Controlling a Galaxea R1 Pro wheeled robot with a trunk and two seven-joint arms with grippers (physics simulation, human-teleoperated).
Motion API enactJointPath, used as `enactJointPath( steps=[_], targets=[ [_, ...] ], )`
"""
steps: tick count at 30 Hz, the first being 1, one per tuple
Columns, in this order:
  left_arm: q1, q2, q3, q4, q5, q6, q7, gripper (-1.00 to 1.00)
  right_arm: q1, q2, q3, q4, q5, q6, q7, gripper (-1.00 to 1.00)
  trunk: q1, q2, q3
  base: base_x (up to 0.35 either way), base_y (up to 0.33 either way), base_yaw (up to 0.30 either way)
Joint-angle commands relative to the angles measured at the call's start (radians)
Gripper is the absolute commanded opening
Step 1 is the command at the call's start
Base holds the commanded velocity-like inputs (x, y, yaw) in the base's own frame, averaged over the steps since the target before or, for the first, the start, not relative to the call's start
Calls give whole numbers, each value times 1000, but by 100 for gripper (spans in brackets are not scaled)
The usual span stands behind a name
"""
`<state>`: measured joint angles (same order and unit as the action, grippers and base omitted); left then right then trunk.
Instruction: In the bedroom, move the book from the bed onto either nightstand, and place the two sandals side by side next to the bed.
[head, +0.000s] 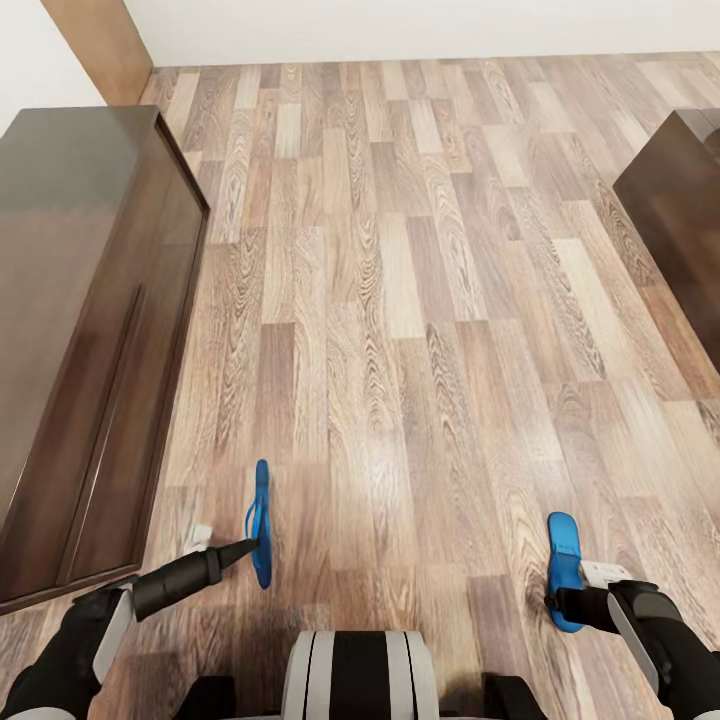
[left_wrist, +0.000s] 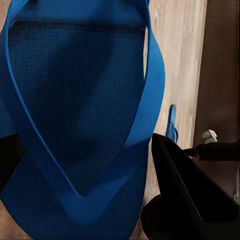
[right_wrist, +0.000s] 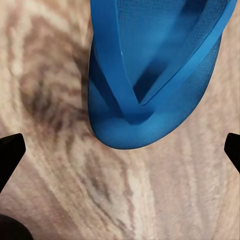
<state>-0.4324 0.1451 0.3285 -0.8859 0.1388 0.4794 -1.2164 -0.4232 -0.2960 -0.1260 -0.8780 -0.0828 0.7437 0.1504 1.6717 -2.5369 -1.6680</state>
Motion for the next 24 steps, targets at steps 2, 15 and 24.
enactJointPath(
  steps=[2, 15, 24],
  targets=[
    [-1, 1, 0, -1, 3, 11, -11, -100, 0, 0, -1, 0, -8, 5, -1, 100, 0, 0, -1, 0, 0, 0],
    [-9, -33, -5, -116, 5, 158, -18, -100, 0, 0, -1, -8, -8, 3, 1, 100, 0, 0, -1, 0, 0, 0],
    [-5, -42, -5, -117, 7, 156, -20, -100, 3, 0, -5, -28, -9, -6, -23, 100, 0, 0, -1, 0, 0, 0]
  ],
)
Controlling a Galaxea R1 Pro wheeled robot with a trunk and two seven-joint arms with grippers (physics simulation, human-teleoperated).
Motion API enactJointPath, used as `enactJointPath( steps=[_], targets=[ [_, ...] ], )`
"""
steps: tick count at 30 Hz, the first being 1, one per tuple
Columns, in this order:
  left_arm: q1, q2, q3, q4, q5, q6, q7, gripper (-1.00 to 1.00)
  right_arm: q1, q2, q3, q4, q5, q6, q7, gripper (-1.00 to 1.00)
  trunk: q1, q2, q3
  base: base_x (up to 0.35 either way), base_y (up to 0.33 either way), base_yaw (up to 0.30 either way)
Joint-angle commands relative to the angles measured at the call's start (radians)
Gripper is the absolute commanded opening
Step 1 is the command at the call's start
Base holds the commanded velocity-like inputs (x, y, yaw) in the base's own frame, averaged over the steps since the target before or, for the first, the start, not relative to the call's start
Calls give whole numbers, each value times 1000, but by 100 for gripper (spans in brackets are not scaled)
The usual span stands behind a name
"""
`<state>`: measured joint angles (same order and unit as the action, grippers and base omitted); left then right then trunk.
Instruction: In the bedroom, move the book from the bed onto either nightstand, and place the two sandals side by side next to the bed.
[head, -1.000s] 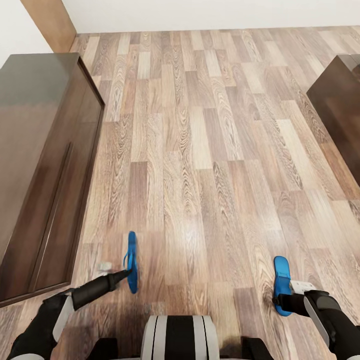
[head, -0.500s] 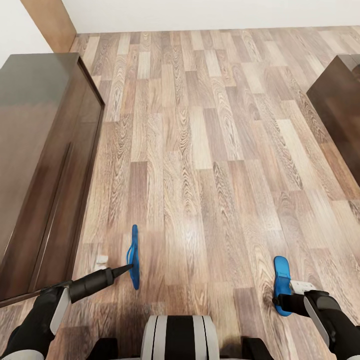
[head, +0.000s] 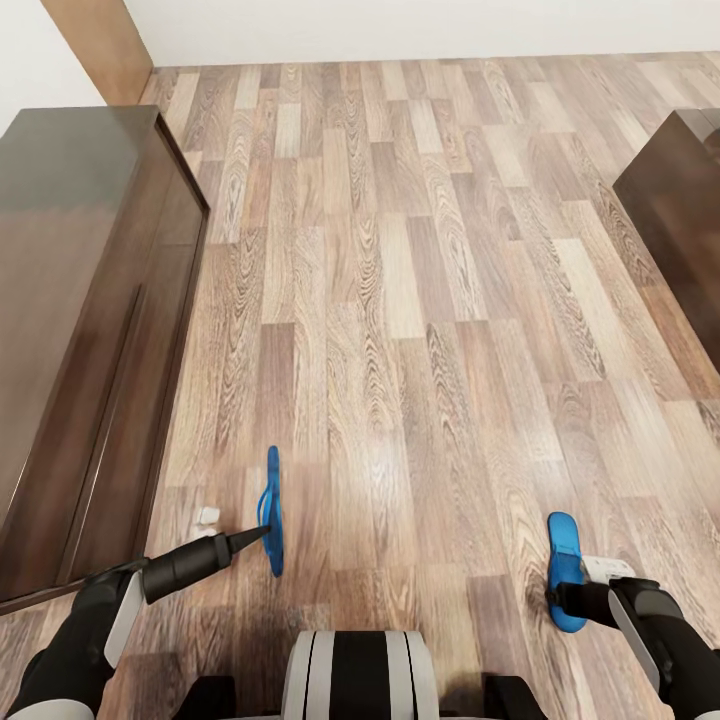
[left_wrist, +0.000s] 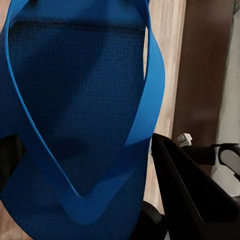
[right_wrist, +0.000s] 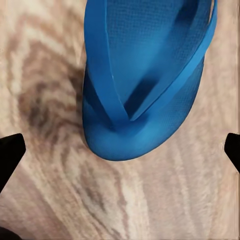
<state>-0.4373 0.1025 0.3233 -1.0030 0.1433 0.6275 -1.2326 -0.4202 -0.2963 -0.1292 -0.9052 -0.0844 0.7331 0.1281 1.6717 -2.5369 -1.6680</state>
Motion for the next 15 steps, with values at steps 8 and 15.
enactJointPath(
  steps=[8, 15],
  targets=[
    [-3, 0, 1, -2, 2, 8, -5, -100, 0, 0, 2, -33, -8, 6, 19, 100, 0, 0, -1, 0, 0, 0],
    [-3, 0, 2, -2, 2, 9, -6, -100, 0, 0, 2, -35, -7, 6, 19, 100, 0, 0, -1, 40, 0, 0]
  ],
)
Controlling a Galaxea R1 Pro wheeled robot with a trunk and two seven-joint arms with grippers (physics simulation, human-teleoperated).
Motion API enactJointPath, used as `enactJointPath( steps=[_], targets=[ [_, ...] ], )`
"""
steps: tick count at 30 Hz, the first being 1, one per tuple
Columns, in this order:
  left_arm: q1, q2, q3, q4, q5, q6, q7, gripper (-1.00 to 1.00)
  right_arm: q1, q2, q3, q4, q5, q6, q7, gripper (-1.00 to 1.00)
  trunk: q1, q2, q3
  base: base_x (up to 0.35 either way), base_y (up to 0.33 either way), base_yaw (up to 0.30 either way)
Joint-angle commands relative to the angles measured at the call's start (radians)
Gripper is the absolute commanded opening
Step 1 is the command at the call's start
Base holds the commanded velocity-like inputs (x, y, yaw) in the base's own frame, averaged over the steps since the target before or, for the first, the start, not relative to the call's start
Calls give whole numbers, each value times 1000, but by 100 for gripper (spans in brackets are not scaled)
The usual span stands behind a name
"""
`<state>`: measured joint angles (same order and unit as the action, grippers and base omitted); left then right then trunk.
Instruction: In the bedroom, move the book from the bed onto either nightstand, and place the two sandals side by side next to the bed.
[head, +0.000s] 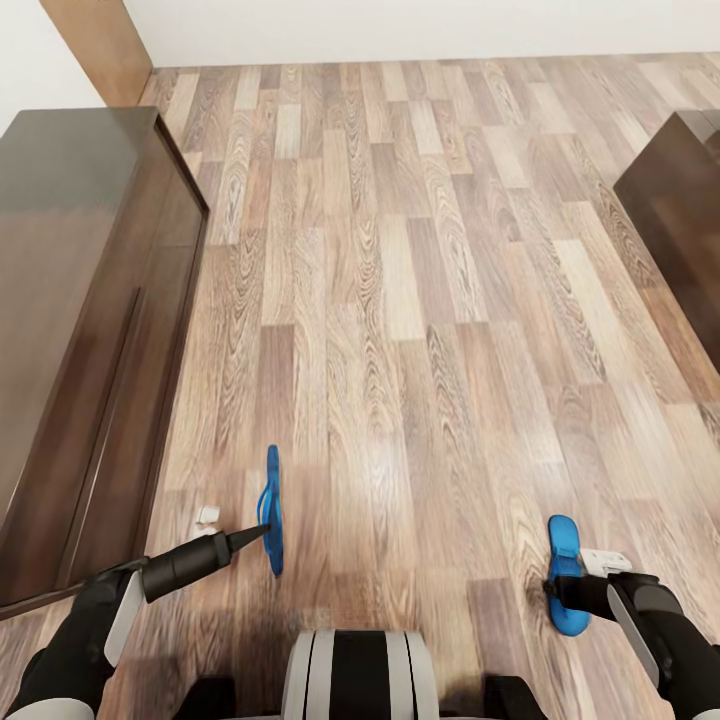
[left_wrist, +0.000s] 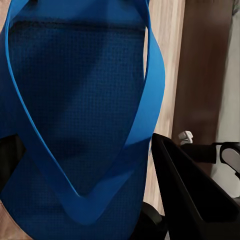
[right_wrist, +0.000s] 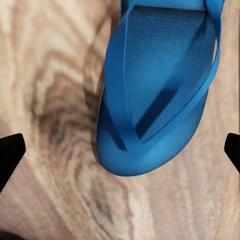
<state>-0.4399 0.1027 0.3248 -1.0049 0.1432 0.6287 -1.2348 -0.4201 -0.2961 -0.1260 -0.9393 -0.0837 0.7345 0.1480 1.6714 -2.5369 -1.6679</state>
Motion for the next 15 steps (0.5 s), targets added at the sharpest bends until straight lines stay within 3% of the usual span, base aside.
enactJointPath(
  steps=[1, 15],
  targets=[
    [0, 0, 0, 0, 3, 8, -4, -100, 0, 0, -1, -1, -8, 5, -1, 100, 0, 0, -1, 209, 0, 0],
    [0, 0, 0, 0, 3, 6, -3, -100, 0, -6, -3, -27, -8, 7, -1, 100, 0, 0, -1, 116, -15, 0]
  ],
)
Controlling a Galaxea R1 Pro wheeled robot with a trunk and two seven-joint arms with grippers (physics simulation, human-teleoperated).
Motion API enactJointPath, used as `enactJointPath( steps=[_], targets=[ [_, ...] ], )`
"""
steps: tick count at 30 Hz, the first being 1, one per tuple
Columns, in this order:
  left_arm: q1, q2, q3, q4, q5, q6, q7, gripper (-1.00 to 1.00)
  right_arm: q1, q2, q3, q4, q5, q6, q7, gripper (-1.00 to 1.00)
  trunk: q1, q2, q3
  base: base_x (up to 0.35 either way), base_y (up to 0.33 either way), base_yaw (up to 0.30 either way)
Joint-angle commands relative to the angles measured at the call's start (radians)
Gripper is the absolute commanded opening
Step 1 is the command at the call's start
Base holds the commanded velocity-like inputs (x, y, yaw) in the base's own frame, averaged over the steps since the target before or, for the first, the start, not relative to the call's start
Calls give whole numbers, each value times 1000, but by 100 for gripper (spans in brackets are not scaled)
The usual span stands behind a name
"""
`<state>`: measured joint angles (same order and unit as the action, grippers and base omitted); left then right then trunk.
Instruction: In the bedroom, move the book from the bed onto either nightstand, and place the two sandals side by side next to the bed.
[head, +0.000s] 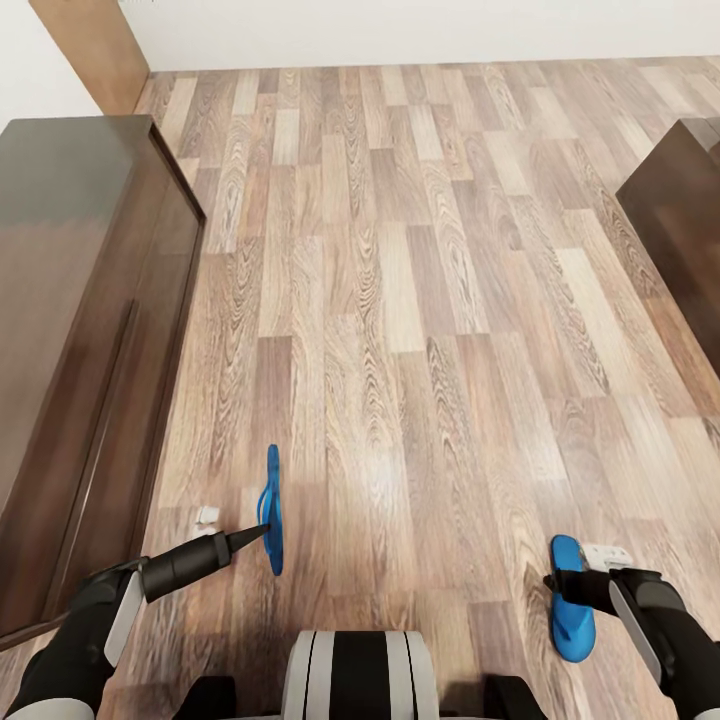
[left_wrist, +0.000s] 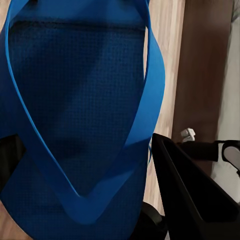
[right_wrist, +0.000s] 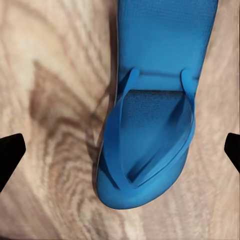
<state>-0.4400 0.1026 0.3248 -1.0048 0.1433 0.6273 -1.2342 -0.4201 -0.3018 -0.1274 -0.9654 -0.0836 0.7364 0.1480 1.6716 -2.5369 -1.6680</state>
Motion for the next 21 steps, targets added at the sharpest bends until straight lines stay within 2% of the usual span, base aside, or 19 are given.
enactJointPath(
  steps=[1, 18, 21],
  targets=[
    [0, 0, 0, 0, 2, 8, -4, -100, 0, 0, -1, -4, -8, 6, -1, 100, 0, 0, -1, 49, -16, 0],
    [0, -1, 0, 0, 2, 8, -4, -100, 0, 0, 2, -19, -7, -2, -7, 100, 0, 0, -1, 5, -2, 0],
    [0, -1, 0, 0, 2, 8, -4, -100, 0, 2, 5, -16, -7, -27, -7, 100, 0, 0, -1, 0, 0, 0]
  ],
)
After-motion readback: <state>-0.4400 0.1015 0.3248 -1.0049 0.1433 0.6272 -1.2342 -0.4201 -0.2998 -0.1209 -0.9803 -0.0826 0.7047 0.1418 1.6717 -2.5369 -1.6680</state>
